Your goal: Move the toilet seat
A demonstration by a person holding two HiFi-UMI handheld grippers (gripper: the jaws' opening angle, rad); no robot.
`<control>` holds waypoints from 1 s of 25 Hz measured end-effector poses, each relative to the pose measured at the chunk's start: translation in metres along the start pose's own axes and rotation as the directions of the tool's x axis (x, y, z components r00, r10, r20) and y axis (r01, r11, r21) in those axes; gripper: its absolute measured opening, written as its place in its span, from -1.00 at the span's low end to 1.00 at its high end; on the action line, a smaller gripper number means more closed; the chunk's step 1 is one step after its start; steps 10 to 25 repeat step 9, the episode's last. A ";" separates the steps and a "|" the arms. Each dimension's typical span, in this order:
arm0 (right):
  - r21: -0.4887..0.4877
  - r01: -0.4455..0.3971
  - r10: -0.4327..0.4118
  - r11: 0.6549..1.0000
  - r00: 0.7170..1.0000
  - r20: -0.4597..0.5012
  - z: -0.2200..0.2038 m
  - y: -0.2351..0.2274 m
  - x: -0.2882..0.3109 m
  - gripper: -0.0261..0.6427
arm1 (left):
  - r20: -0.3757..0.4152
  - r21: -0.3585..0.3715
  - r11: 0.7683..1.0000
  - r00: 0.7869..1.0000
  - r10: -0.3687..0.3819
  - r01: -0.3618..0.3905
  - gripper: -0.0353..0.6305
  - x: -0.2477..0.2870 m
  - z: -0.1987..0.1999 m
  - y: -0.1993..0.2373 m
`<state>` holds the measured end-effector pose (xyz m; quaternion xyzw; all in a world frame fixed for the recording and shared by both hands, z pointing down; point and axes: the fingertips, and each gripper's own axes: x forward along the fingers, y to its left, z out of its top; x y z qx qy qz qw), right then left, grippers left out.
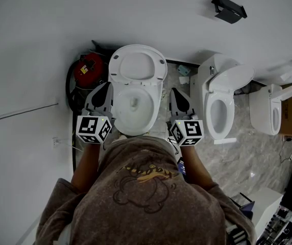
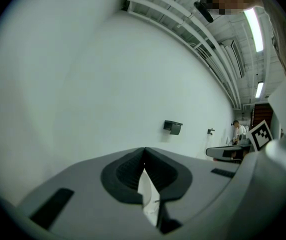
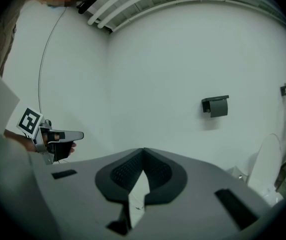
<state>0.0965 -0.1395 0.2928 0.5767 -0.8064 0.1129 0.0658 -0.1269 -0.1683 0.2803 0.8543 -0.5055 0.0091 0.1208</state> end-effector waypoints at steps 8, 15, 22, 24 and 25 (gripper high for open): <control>-0.013 -0.017 0.017 1.000 1.000 -0.002 -0.001 0.001 -0.001 -0.93 | 0.002 0.006 1.000 1.000 0.007 -0.007 -0.86 -0.002 0.000 -0.003; -0.015 -0.018 0.018 1.000 1.000 -0.002 -0.001 0.001 -0.001 -0.93 | 0.002 0.006 1.000 1.000 0.008 -0.008 -0.86 -0.002 0.000 -0.003; -0.015 -0.018 0.018 1.000 1.000 -0.002 -0.001 0.001 -0.001 -0.93 | 0.002 0.006 1.000 1.000 0.008 -0.008 -0.86 -0.002 0.000 -0.003; -0.015 -0.018 0.018 1.000 1.000 -0.002 -0.001 0.001 -0.001 -0.93 | 0.002 0.006 1.000 1.000 0.008 -0.008 -0.86 -0.002 0.000 -0.003; -0.015 -0.018 0.018 1.000 1.000 -0.002 -0.001 0.001 -0.001 -0.93 | 0.002 0.006 1.000 1.000 0.008 -0.008 -0.86 -0.002 0.000 -0.003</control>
